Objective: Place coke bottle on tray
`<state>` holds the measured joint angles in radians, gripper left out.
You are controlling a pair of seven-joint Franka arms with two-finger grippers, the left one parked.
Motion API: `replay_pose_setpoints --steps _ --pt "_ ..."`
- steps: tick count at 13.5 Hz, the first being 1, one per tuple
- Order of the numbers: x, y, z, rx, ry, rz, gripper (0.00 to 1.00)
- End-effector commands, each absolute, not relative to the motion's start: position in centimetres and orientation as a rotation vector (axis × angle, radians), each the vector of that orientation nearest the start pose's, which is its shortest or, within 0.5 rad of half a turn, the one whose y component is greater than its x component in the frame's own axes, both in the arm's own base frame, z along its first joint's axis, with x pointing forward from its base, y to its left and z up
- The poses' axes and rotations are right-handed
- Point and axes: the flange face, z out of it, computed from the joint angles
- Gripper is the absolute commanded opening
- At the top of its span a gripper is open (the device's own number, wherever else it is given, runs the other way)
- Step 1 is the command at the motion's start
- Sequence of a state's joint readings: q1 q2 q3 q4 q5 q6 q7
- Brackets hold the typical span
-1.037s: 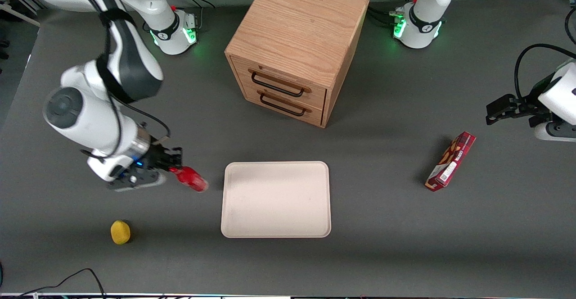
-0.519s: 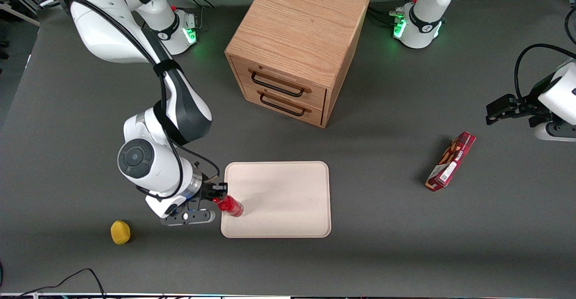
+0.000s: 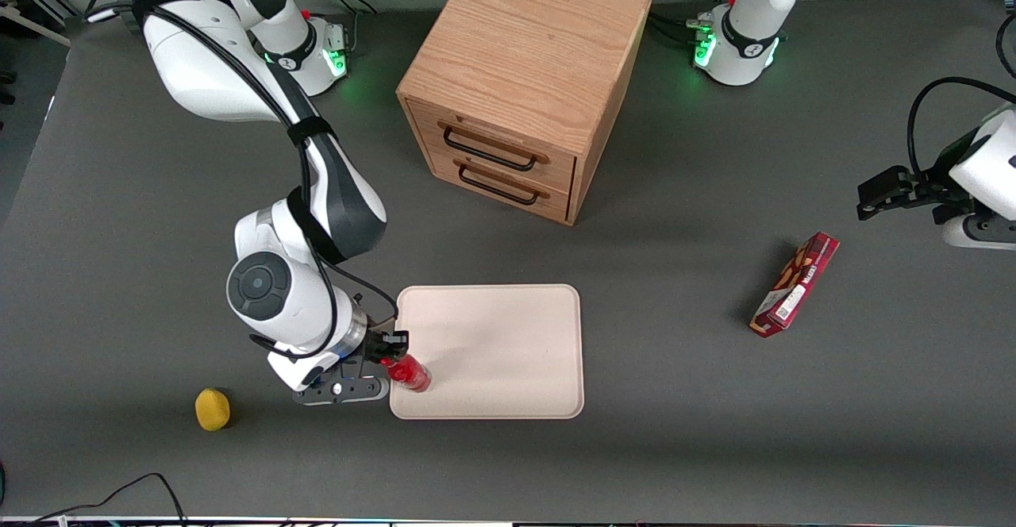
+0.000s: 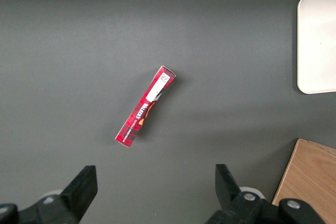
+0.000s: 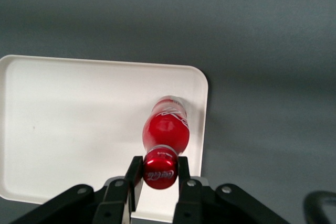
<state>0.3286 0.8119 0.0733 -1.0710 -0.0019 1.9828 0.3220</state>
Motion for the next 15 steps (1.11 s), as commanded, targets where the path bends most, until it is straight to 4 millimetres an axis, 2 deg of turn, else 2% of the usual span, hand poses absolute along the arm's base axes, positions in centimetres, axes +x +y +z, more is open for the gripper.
replay_pose_setpoints --steps 1,2,3,5,6,7,8,10,13,15 --pt "72.5 29.1 35.1 -3.057 -0.046 -0.13 0.0" --pt "72.6 28.7 34.9 -3.058 -0.04 -0.125 0.19" --pt "72.7 28.4 34.8 -3.059 -0.053 -0.127 0.99" --pt "72.5 28.8 35.6 -3.068 -0.072 -0.14 1.0" --pt "72.6 28.4 36.5 -3.07 -0.065 -0.143 1.0" --pt "72.3 27.7 37.8 -3.085 -0.059 -0.127 1.0" --pt "72.1 26.8 40.5 -3.102 -0.055 -0.153 1.0" --pt "71.9 23.2 45.6 -3.142 -0.014 -0.197 1.0" --pt "71.2 16.8 50.1 -3.167 0.029 -0.137 1.0" --pt "69.3 13.5 53.0 -3.172 -0.039 -0.141 1.0"
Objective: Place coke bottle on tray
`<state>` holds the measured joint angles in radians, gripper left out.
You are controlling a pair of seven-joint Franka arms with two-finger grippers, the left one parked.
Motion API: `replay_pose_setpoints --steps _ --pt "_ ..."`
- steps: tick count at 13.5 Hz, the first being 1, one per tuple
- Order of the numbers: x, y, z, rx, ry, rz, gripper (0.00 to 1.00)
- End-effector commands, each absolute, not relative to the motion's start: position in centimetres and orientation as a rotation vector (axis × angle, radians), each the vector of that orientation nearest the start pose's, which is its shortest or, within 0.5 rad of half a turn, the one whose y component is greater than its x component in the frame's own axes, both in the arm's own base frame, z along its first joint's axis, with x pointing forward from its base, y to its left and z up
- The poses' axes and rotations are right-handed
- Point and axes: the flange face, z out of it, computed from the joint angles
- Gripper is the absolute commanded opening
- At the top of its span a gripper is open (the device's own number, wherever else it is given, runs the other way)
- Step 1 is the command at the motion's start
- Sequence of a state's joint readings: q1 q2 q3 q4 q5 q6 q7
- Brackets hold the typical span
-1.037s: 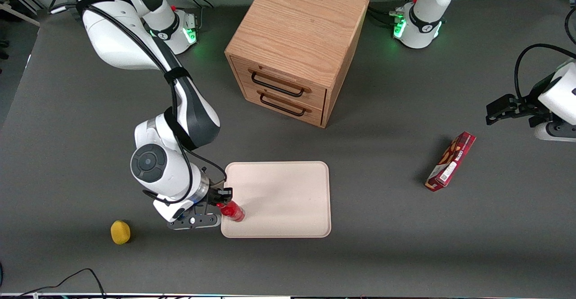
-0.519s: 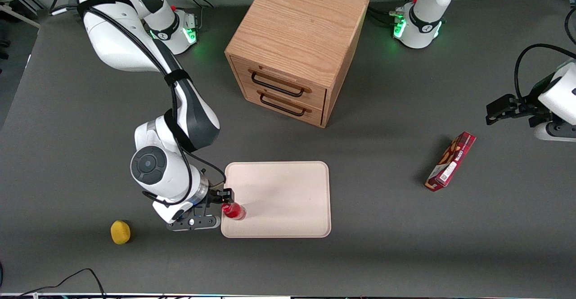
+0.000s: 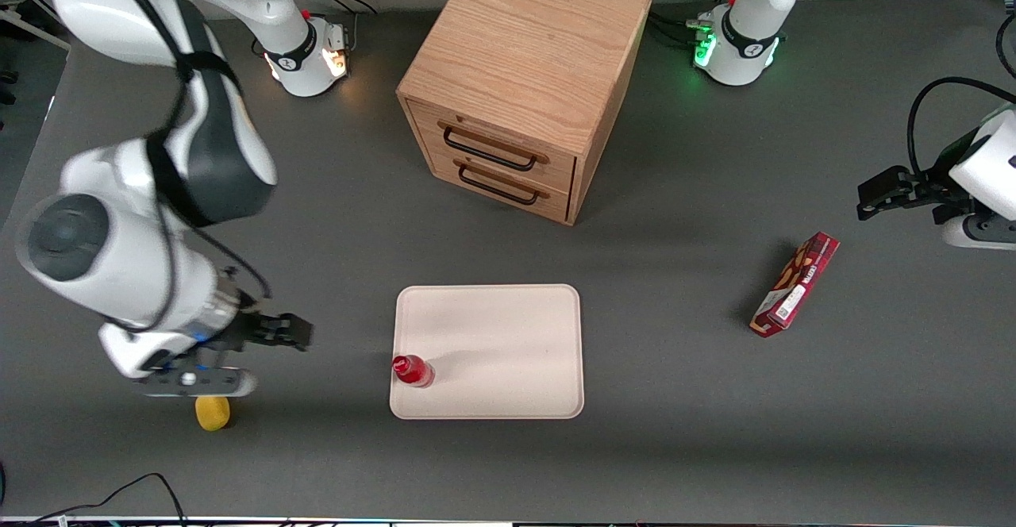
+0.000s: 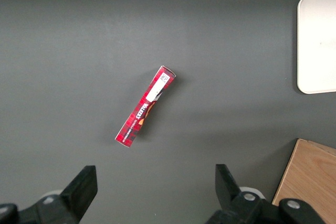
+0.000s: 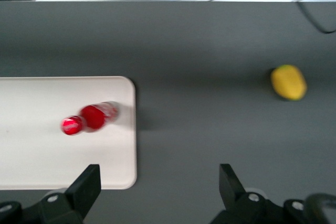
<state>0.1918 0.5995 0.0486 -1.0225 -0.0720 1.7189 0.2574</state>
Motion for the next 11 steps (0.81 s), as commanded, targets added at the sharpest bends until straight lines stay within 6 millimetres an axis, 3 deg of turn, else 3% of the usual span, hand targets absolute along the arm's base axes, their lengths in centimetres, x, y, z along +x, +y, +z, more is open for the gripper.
replay_pose_setpoints --steps 1,5,8,9,11 --pt "67.9 12.0 54.3 -3.164 -0.016 -0.135 1.0" --pt "62.5 6.7 57.4 -3.126 0.111 -0.154 1.0" --pt "58.3 4.3 57.0 -3.101 0.164 -0.184 1.0" --pt "57.7 3.5 57.7 -3.103 0.174 -0.192 1.0" --pt "57.3 0.1 58.4 -3.112 0.153 -0.193 1.0"
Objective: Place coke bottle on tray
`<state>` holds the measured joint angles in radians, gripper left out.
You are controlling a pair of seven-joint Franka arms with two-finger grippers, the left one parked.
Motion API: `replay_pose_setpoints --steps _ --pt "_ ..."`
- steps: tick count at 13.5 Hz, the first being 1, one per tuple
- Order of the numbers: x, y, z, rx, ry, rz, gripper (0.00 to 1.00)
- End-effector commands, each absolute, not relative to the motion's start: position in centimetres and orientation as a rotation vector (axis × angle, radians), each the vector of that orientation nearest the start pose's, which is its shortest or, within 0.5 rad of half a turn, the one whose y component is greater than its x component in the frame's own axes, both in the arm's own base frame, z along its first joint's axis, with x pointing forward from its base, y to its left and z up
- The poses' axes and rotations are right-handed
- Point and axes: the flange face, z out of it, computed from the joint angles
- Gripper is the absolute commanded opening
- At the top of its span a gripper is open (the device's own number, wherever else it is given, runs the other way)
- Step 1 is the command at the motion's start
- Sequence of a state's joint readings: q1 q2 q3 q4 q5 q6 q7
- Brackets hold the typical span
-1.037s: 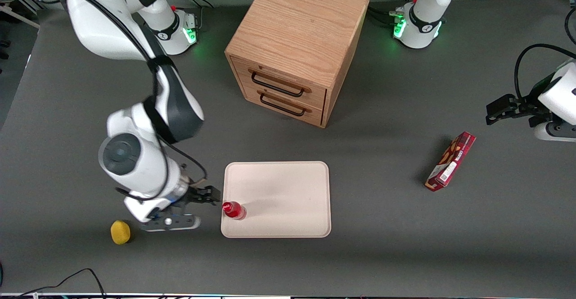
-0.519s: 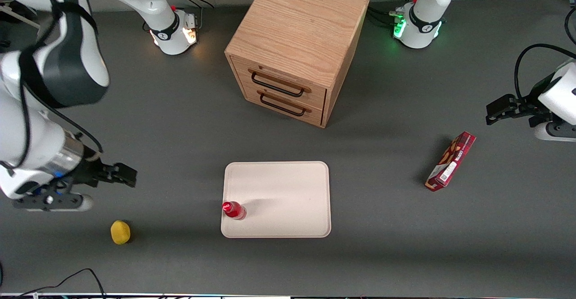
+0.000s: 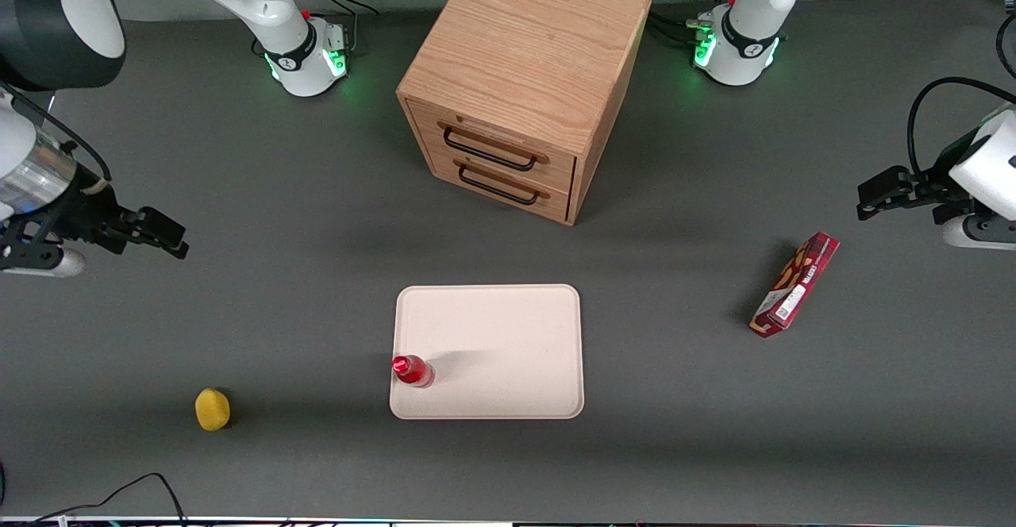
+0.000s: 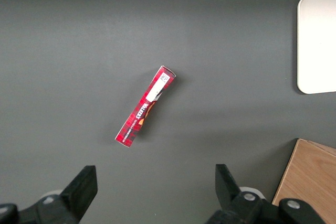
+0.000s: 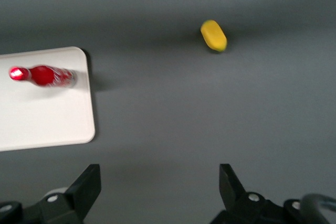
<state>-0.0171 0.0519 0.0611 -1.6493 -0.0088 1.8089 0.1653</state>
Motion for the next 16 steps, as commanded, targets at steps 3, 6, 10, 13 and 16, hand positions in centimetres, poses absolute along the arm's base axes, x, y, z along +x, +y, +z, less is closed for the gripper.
replay_pose_setpoints --steps 3,6,10,13,16 --pt "56.8 -2.2 59.2 -3.118 0.15 -0.18 1.0" --pt "56.6 -1.9 59.9 -3.12 0.138 -0.192 1.0" --pt "56.6 -1.9 61.1 -3.131 0.128 -0.183 1.0" --pt "56.8 -2.3 61.7 -3.127 0.112 -0.202 1.0" --pt "56.8 -2.4 62.0 -3.12 0.117 -0.209 1.0"
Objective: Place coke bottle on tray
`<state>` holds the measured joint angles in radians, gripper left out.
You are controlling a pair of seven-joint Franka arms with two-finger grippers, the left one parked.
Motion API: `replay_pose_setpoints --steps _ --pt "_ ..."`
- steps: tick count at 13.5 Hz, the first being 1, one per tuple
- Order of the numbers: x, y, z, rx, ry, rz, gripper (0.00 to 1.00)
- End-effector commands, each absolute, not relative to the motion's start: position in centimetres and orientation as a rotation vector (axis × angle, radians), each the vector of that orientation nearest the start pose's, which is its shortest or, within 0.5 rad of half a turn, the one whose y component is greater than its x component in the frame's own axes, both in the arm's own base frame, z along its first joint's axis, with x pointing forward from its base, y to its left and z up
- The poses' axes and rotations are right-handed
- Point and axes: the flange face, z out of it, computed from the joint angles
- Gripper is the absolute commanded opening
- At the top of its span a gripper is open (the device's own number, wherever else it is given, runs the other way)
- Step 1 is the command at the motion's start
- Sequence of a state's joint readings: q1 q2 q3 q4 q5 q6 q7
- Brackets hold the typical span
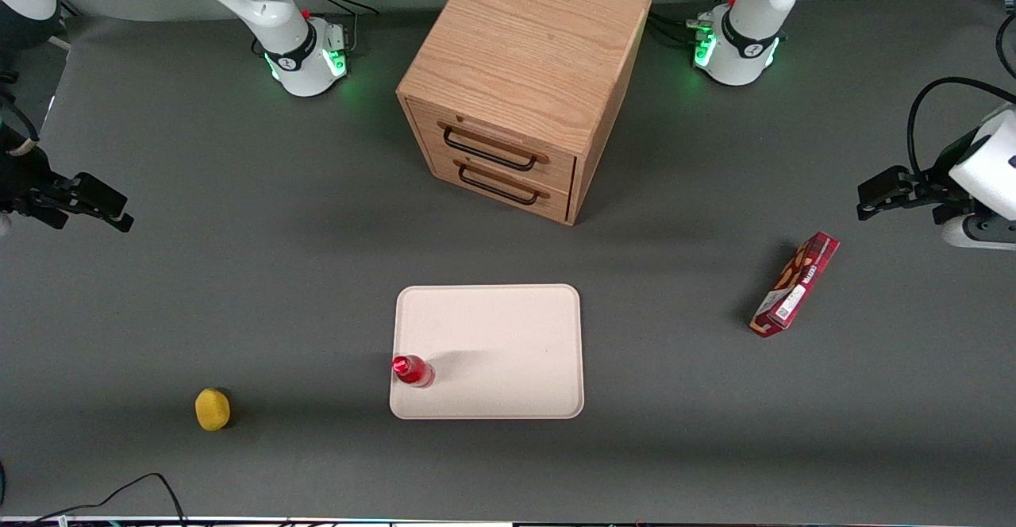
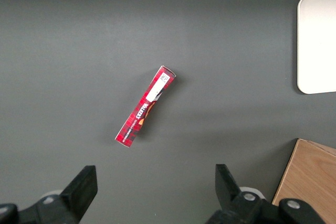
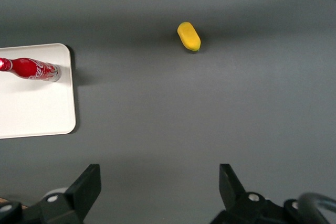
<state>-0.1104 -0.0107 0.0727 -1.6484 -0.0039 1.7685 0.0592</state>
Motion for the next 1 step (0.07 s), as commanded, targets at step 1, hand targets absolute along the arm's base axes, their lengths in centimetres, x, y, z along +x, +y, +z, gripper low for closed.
replay_pose_setpoints --steps 1 --pt "56.85 -2.39 61.87 -3.12 0.117 -0.206 1.0"
